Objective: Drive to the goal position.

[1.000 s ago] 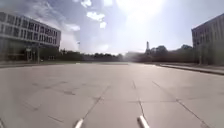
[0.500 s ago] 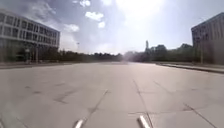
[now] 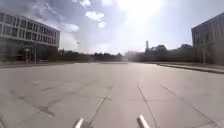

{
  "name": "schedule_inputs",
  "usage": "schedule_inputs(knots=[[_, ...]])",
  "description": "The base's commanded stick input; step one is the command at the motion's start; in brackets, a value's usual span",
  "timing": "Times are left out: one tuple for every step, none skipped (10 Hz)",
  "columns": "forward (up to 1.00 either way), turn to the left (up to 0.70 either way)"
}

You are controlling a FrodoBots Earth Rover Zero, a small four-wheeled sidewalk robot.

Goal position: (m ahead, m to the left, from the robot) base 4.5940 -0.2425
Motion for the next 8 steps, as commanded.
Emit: schedule_inputs(knots=[[0.7,0.0],[0.7,0.0],[0.7,0.0],[0.7,0.0],[0.7,0.0],[0.7,0.0],[0.7,0.0],[0.7,0.0]])
